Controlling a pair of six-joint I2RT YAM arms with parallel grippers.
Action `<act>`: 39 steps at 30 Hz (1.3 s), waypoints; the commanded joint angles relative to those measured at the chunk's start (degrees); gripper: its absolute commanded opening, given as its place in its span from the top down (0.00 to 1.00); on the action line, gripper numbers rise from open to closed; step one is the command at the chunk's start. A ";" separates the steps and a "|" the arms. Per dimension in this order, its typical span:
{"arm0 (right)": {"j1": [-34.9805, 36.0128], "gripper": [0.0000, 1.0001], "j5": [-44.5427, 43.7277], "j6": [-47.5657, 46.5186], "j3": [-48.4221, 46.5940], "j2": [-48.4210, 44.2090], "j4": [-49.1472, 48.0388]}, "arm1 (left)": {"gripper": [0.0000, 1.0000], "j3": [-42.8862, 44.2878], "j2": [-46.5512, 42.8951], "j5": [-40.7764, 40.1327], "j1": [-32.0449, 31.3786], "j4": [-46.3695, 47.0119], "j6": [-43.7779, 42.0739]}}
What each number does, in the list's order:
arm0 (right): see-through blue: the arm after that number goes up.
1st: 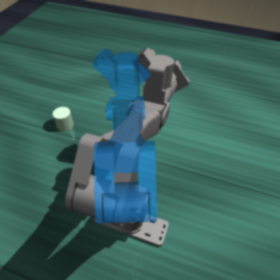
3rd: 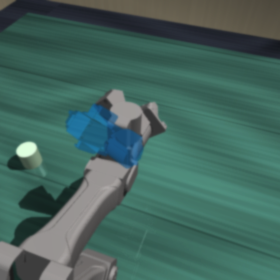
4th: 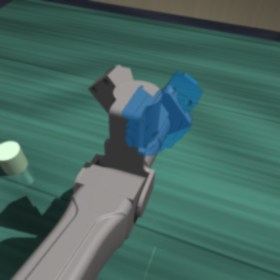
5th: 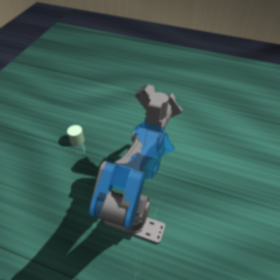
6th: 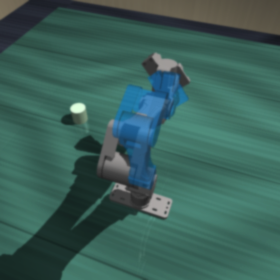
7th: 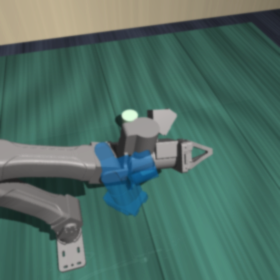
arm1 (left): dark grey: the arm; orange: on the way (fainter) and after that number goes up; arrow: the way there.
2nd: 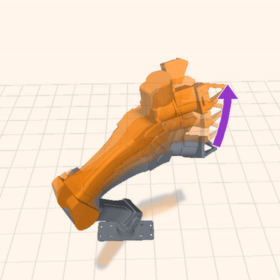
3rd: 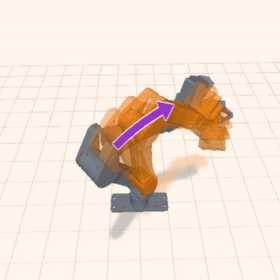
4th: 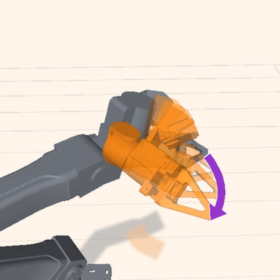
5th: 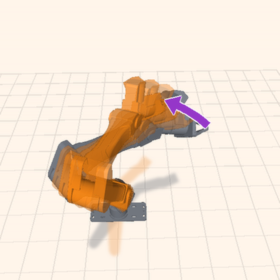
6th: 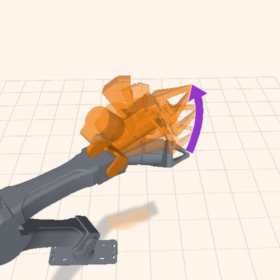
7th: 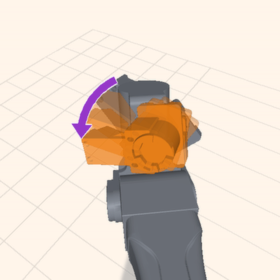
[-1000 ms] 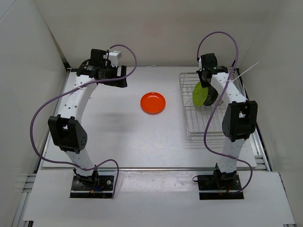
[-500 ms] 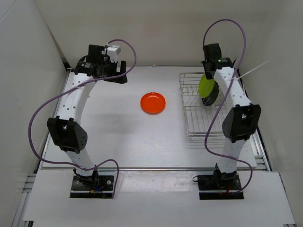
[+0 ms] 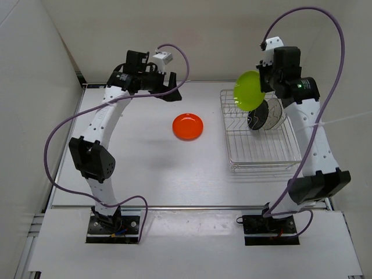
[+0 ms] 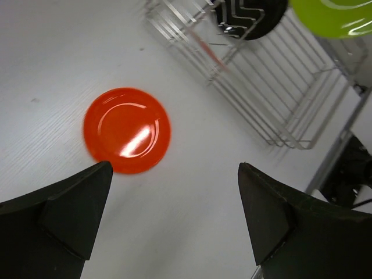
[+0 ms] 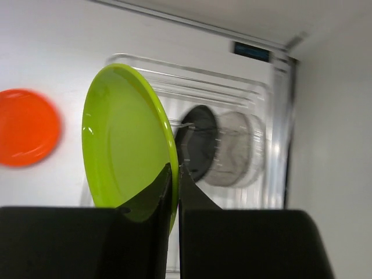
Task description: Unload the plates from the dish rack
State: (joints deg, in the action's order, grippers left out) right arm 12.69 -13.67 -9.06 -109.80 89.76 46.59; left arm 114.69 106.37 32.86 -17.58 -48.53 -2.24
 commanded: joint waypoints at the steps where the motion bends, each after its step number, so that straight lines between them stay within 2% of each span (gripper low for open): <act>1: 0.85 1.00 17.78 1.32 2.66 -2.04 -0.09 | 0.00 4.47 1.29 10.90 -3.06 3.27 1.10; 5: 1.46 1.00 24.64 1.33 3.89 -2.04 1.14 | 0.00 9.23 4.81 12.75 -6.05 3.88 3.21; 10: 1.99 1.00 34.22 1.93 4.42 -2.04 1.14 | 0.00 9.23 6.65 11.52 -10.09 5.20 2.68; 14: 1.99 1.00 36.34 2.56 4.42 -2.04 1.66 | 0.00 10.37 7.89 11.52 -11.41 5.20 3.20; 19: 1.99 1.00 37.66 3.08 3.89 -2.04 1.66 | 0.09 10.37 8.42 11.52 -11.95 5.73 3.21; 20: 1.99 1.00 37.67 3.08 3.89 -2.04 1.66 | 0.16 10.37 8.42 11.52 -12.47 5.73 3.21; 22: 1.99 1.00 37.67 3.08 3.89 -2.56 1.66 | 0.19 10.37 8.95 10.91 -12.47 5.73 3.21; 23: 1.99 1.00 37.67 3.08 4.41 -2.57 1.66 | 0.26 9.85 8.95 10.91 -13.08 5.73 3.21; 24: 1.99 1.00 37.67 3.08 4.42 -2.57 1.66 | 0.40 9.85 8.95 10.91 -13.09 5.73 3.21; 26: 1.99 1.00 37.67 3.08 4.94 -3.18 1.66 | 0.56 9.85 8.95 10.20 -13.09 6.25 3.21; 27: 1.99 1.00 37.67 3.08 4.94 -3.18 1.66 | 0.68 9.85 8.95 9.60 -13.61 6.26 3.21; 29: 1.99 1.00 37.67 3.08 5.47 -3.18 1.66 | 0.78 9.85 8.95 9.06 -13.62 6.26 3.73; 30: 1.99 1.00 37.67 3.61 5.47 -3.71 1.66 | 0.88 9.85 8.95 8.54 -13.62 6.26 3.73; 33: 1.99 0.99 37.67 3.61 6.08 -3.71 1.14 | 0.89 9.06 7.90 7.49 -13.62 6.87 4.96; 34: 1.99 0.96 37.67 3.61 6.09 -3.71 1.14 | 0.89 9.06 7.28 6.96 -13.62 6.87 4.96; 35: 1.99 0.74 37.67 3.61 6.70 -3.71 1.14 | 0.89 7.66 7.28 6.43 -13.62 7.48 5.66; 36: 1.99 0.62 36.88 3.61 6.70 -3.71 1.14 | 0.89 7.13 6.49 5.90 -13.62 7.49 5.67; 37: 1.99 0.60 36.87 3.61 7.22 -3.71 1.14 | 0.89 6.43 6.48 5.38 -13.10 8.10 6.19; 39: 1.99 0.18 34.60 4.13 7.75 -3.19 0.61 | 0.89 4.75 5.08 4.85 -12.13 8.10 6.20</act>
State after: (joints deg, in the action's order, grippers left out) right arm 14.31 21.56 -6.37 -102.52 88.16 49.43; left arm 121.12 115.98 40.25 -30.50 -41.76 3.14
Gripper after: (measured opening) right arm 0.744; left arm 0.148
